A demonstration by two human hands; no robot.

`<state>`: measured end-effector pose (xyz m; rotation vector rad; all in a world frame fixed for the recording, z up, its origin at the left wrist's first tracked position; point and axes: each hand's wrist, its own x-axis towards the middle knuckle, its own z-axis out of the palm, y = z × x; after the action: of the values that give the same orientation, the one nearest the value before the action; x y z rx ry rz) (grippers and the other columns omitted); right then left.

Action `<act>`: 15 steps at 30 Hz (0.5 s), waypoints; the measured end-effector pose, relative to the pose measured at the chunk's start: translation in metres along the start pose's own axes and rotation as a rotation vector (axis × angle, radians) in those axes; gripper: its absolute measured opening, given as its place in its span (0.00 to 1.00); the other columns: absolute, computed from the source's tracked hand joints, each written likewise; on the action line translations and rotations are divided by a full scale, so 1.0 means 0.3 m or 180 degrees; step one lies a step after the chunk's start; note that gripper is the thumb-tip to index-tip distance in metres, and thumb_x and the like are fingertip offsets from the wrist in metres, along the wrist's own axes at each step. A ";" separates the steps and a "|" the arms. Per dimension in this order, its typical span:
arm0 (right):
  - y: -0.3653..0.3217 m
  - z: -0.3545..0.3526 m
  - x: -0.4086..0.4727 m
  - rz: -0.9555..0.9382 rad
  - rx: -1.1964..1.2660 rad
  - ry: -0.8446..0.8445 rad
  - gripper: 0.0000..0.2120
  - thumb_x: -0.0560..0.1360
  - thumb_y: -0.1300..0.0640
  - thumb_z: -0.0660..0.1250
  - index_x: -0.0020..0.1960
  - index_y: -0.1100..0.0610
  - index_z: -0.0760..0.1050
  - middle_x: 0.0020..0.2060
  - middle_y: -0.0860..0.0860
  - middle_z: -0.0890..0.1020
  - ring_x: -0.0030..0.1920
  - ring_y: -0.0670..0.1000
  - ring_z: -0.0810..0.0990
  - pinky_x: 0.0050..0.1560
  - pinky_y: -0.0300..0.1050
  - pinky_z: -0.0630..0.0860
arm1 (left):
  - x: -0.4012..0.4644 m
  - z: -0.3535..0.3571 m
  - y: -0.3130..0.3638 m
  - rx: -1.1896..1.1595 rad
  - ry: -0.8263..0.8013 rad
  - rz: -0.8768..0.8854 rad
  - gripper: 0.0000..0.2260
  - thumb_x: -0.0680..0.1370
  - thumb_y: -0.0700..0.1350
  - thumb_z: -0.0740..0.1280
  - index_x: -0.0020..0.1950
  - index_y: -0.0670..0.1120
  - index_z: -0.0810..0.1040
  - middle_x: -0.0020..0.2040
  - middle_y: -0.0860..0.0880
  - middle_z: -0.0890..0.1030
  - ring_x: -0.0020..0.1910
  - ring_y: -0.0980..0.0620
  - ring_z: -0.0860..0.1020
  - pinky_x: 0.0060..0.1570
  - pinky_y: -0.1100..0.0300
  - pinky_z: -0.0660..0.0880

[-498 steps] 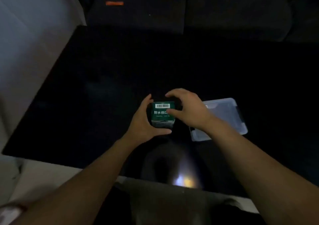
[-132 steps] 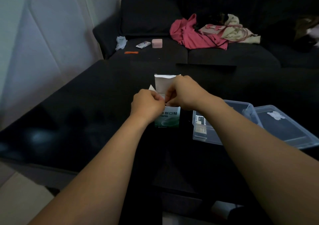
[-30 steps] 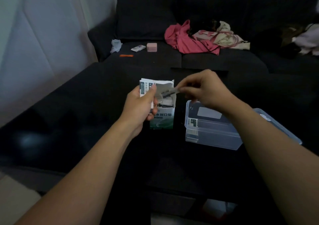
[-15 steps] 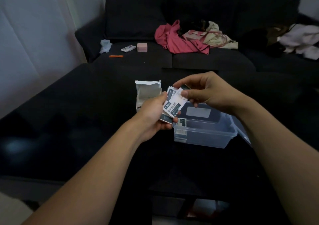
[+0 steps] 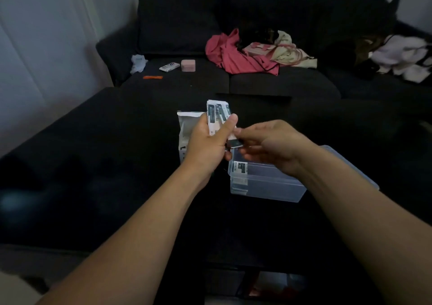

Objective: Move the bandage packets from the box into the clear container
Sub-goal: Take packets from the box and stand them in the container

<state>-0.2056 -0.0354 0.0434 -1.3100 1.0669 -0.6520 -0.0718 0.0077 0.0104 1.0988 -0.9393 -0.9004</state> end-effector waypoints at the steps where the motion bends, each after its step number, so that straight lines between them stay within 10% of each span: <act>1: 0.000 -0.004 -0.006 0.0060 -0.0162 -0.0128 0.09 0.76 0.55 0.73 0.48 0.62 0.83 0.33 0.53 0.83 0.32 0.47 0.80 0.33 0.39 0.80 | 0.000 0.000 -0.001 0.0107 0.0046 0.0075 0.03 0.81 0.46 0.68 0.52 0.49 0.76 0.40 0.49 0.80 0.32 0.55 0.77 0.23 0.63 0.70; 9: 0.016 0.006 -0.037 -0.0693 -0.1223 -0.0023 0.12 0.78 0.54 0.71 0.43 0.63 0.79 0.30 0.54 0.79 0.29 0.46 0.74 0.27 0.36 0.72 | -0.003 0.006 -0.002 0.0425 -0.0119 -0.0210 0.05 0.84 0.45 0.62 0.59 0.47 0.73 0.45 0.47 0.77 0.38 0.54 0.79 0.25 0.63 0.74; 15: 0.000 -0.002 -0.014 -0.0840 -0.0467 0.0177 0.15 0.81 0.57 0.66 0.67 0.54 0.72 0.56 0.54 0.80 0.49 0.49 0.82 0.45 0.41 0.82 | -0.008 0.012 -0.015 0.0398 -0.0607 -0.0342 0.06 0.84 0.44 0.63 0.61 0.48 0.73 0.44 0.47 0.81 0.33 0.54 0.80 0.23 0.62 0.72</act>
<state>-0.2080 -0.0321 0.0444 -1.5847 1.0103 -0.8228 -0.0763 0.0079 0.0064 1.1939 -1.1136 -1.0600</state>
